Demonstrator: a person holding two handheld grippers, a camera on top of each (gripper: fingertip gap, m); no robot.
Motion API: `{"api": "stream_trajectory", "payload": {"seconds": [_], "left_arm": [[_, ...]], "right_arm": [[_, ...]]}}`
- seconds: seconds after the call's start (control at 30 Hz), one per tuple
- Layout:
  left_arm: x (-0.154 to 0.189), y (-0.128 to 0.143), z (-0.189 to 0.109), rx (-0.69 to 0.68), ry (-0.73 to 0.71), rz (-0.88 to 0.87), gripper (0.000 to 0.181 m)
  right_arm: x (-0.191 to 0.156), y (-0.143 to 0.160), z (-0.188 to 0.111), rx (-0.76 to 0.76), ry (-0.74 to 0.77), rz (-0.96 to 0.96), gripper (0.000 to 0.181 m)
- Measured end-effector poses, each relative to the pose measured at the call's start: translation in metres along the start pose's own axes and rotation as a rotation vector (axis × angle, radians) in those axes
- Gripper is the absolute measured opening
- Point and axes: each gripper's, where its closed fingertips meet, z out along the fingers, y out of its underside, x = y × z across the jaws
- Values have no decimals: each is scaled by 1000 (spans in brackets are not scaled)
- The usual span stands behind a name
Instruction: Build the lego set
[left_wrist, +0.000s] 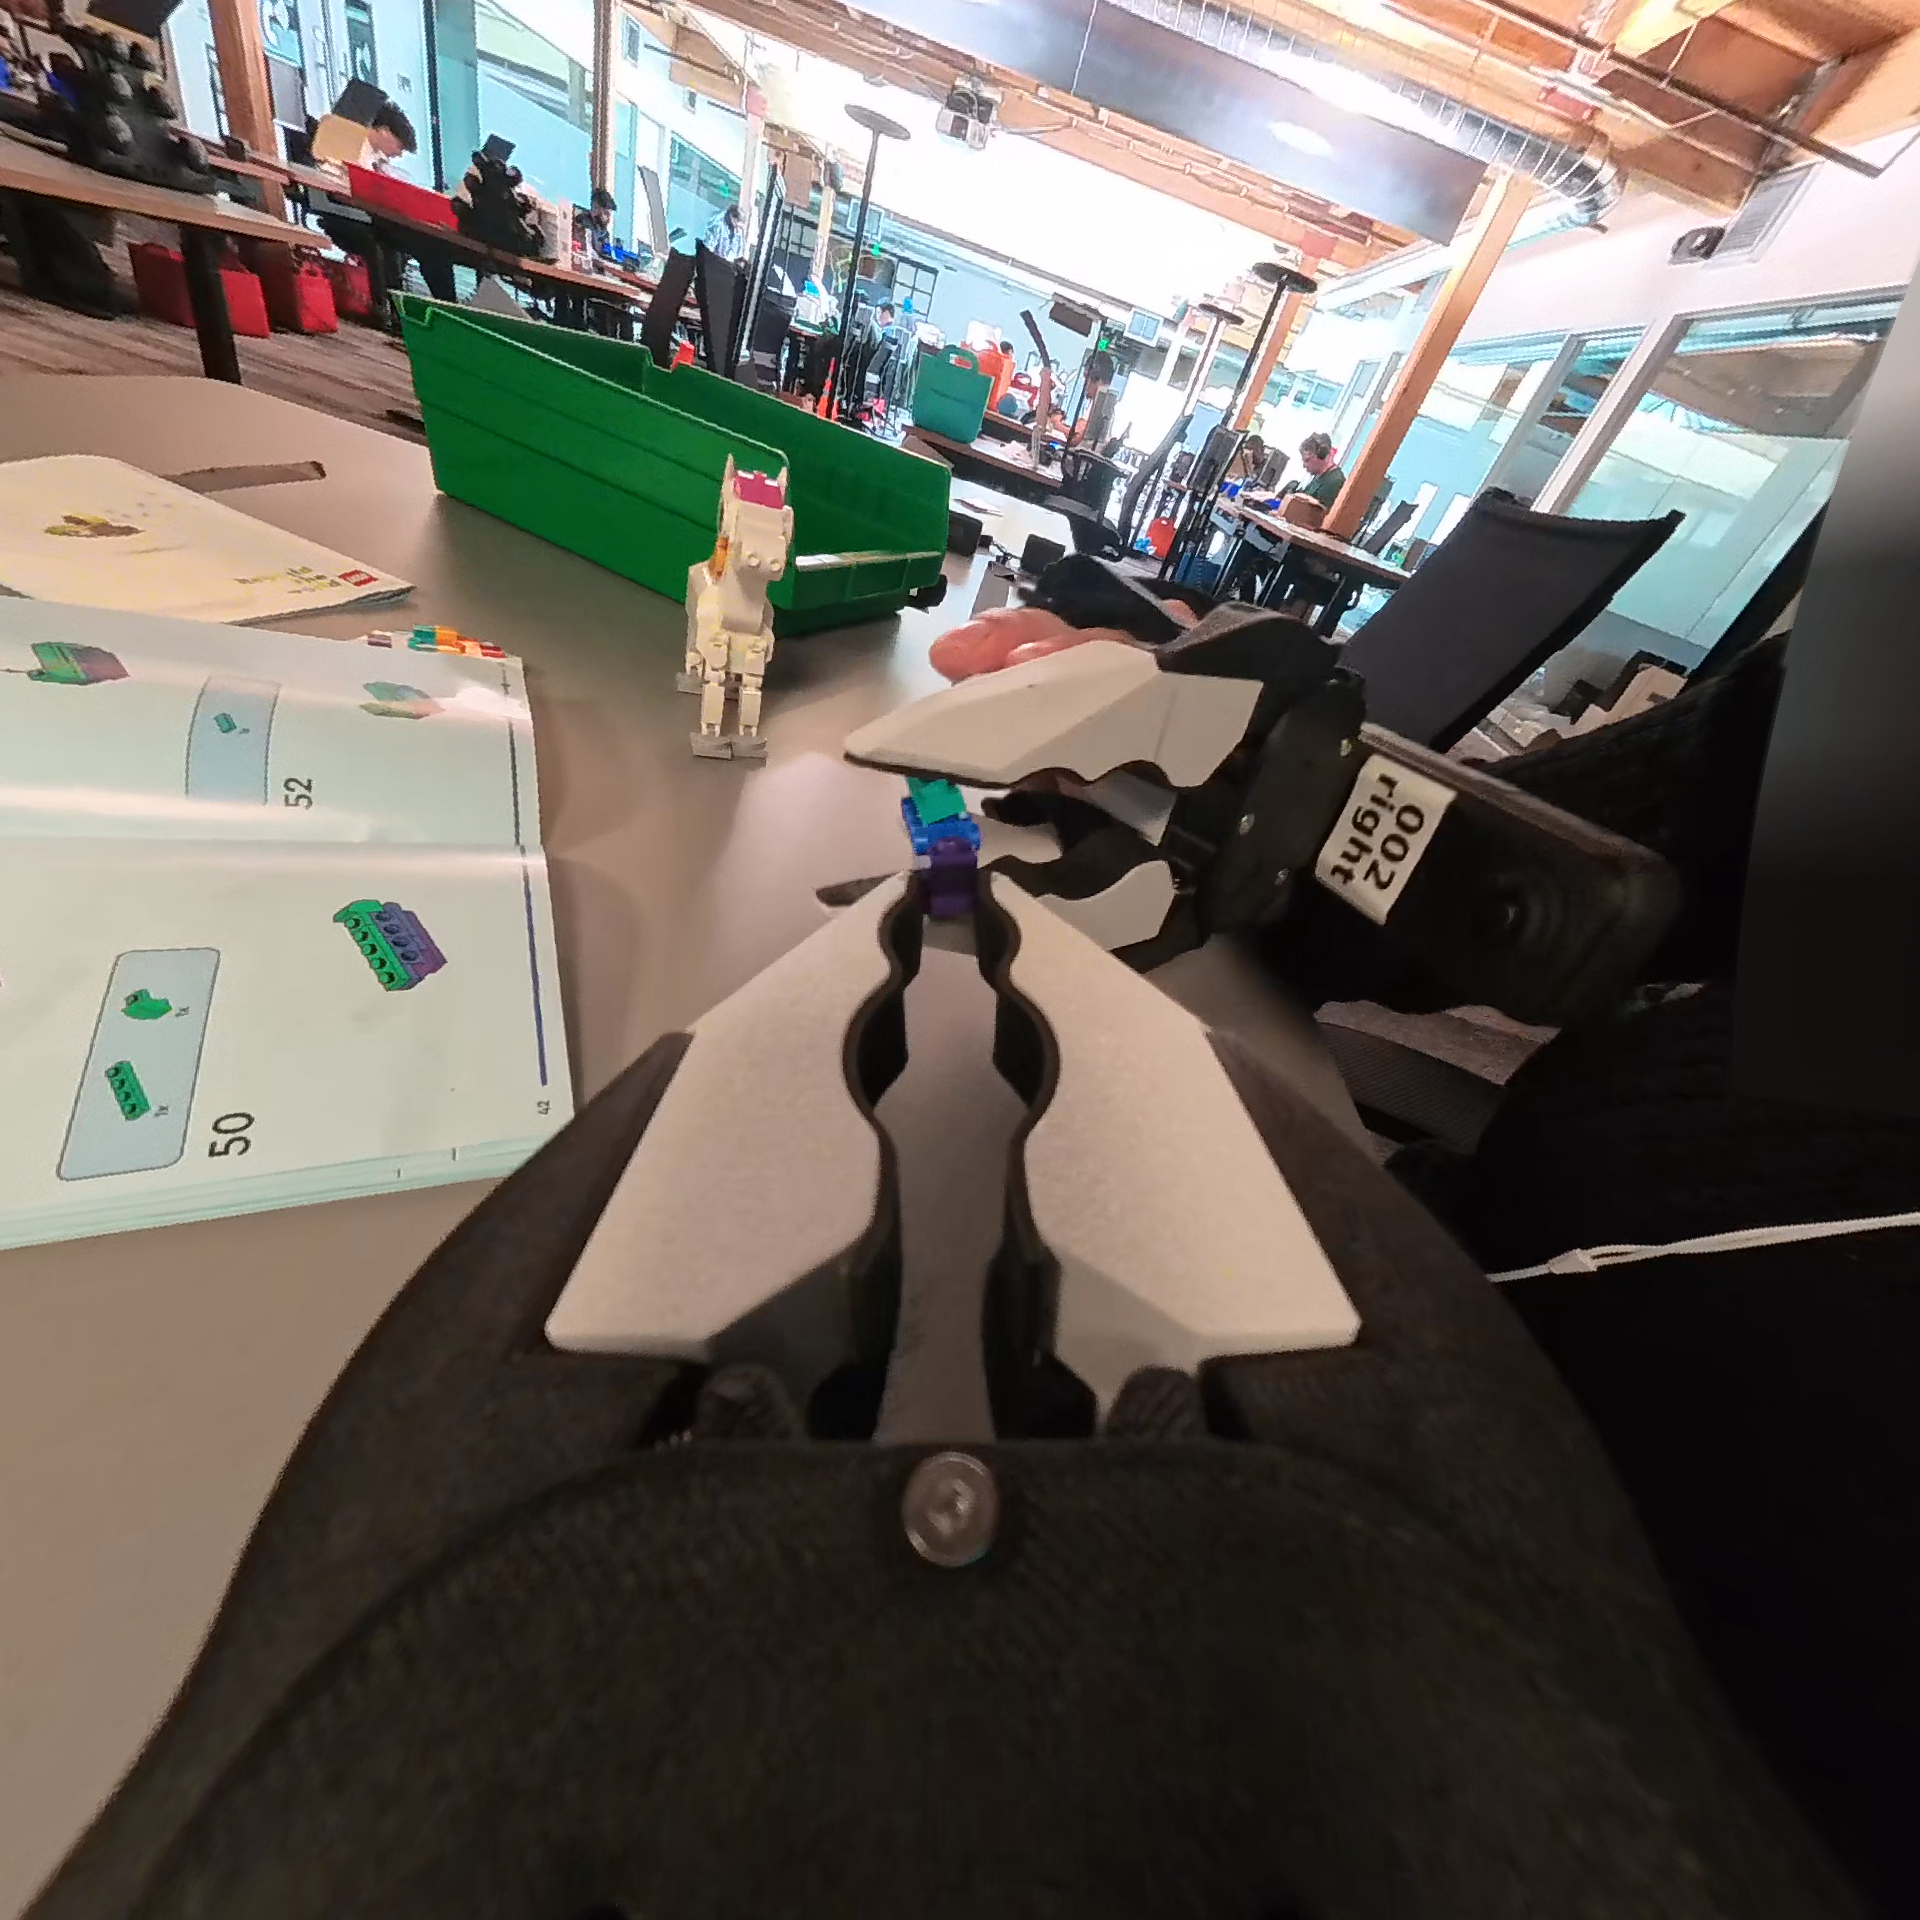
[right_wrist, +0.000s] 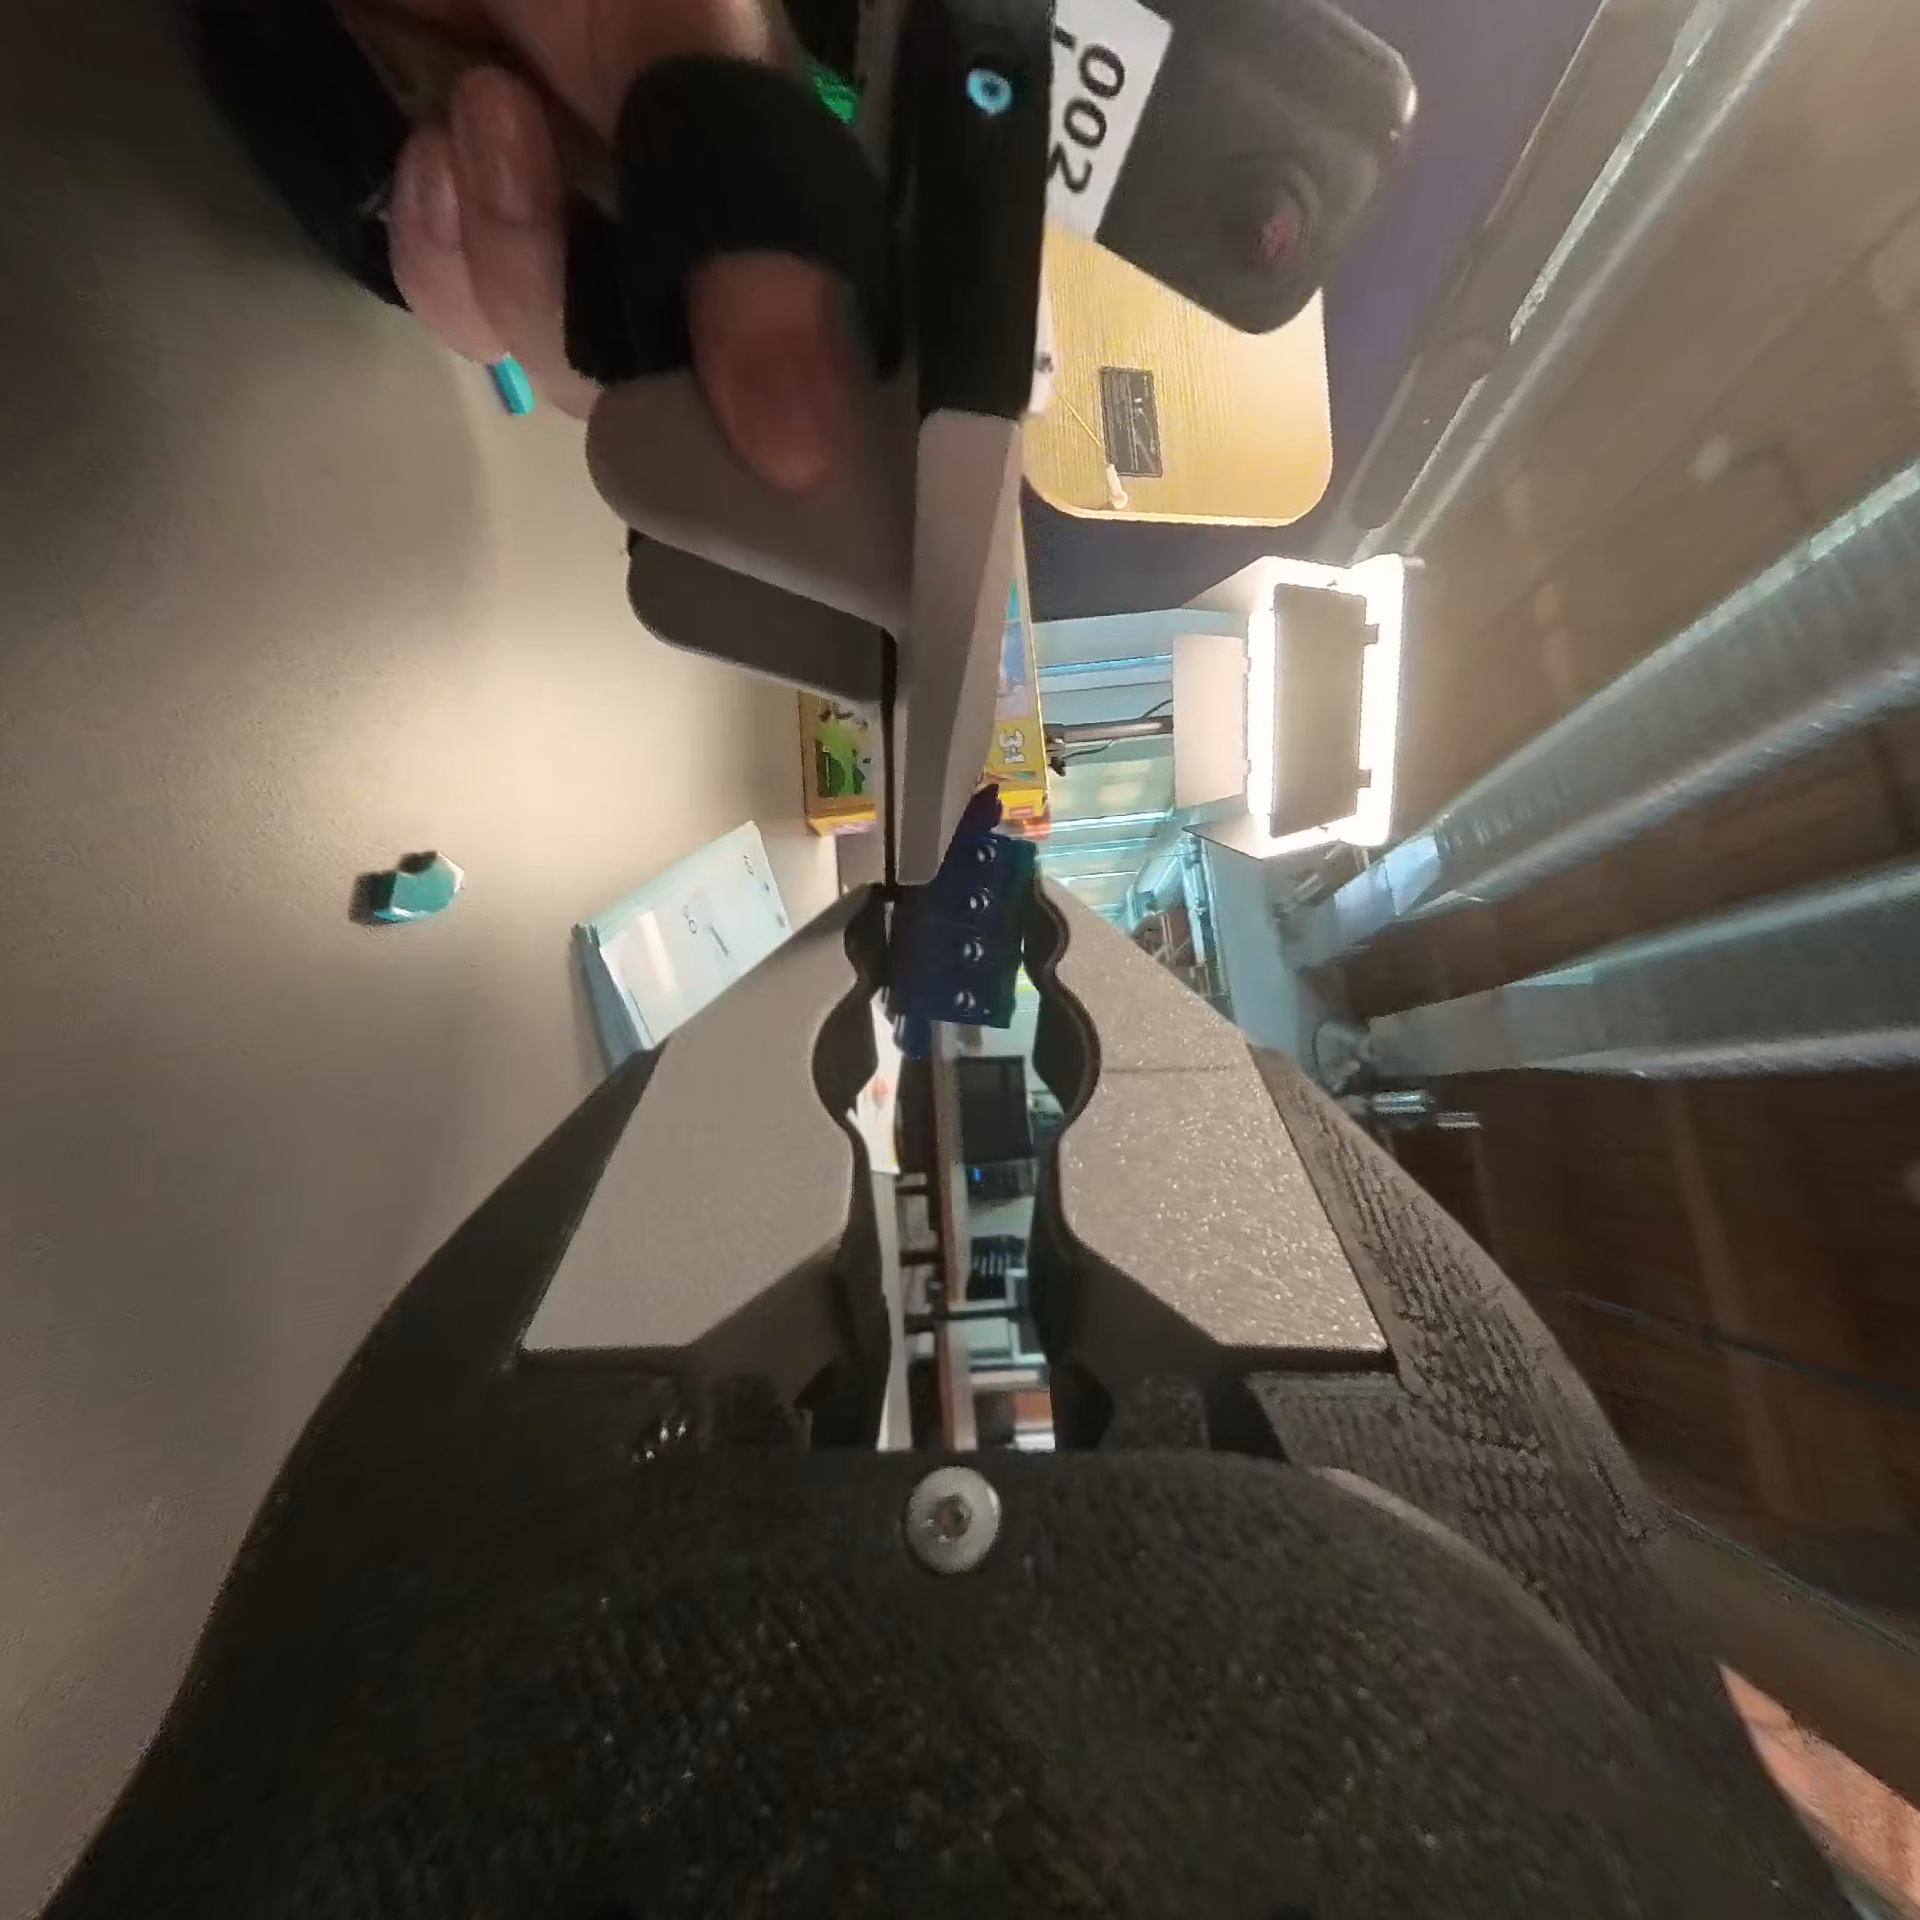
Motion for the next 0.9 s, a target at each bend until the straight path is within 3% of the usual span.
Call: {"api": "stream_trajectory", "payload": {"seconds": [0.53, 0.67, 0.9], "left_arm": [[-3, -3, -1, 20, -8, -52, 7], [-4, 0, 1, -10, -39, 26, 8], [-3, 0, 1, -9, -61, 79, 7]], "right_arm": [[4, -4, 2, -46, 132, -292, 25], [0, -2, 2, -31, 66, -126, 25], [0, -5, 1, 2, 22, -6, 23]]}}
